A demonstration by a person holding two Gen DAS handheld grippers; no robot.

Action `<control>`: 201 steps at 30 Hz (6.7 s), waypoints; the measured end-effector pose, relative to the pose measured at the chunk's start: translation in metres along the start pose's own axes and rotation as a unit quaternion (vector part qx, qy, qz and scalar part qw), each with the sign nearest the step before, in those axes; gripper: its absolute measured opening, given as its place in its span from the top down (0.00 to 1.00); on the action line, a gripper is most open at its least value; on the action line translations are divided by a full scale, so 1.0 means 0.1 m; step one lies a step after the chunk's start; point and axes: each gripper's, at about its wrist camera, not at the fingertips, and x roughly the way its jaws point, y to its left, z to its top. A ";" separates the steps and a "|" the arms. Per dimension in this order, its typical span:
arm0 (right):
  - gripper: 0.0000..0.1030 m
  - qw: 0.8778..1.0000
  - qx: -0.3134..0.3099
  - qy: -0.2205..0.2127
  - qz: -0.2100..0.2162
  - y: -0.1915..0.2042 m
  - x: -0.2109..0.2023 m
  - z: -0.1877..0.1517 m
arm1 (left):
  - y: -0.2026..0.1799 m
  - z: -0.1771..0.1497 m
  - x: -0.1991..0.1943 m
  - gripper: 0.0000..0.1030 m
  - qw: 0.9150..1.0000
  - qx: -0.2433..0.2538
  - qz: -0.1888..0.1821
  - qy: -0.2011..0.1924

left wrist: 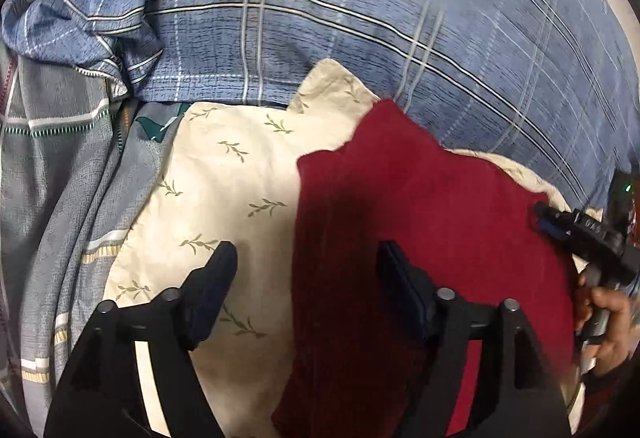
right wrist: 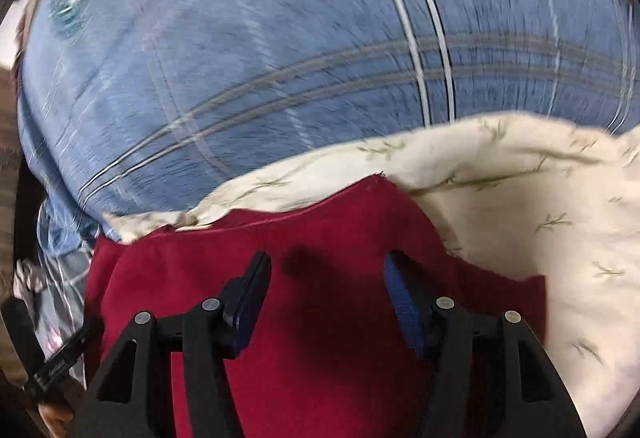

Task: Fold small clothes

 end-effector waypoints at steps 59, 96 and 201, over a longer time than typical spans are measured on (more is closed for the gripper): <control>0.51 0.966 -0.257 0.012 0.013 1.28 -0.51 -1.54 | -0.03 -0.80 -0.63 0.28 0.998 0.056 0.017 -0.001; 0.08 0.969 -0.227 0.094 0.028 2.70 0.72 -0.77 | 0.13 -0.75 -0.54 0.20 0.999 0.002 -0.031 0.020; 0.53 0.974 -0.174 0.005 -0.146 0.15 -0.80 -0.41 | -2.28 -0.89 -0.61 0.46 0.948 0.218 -0.228 0.037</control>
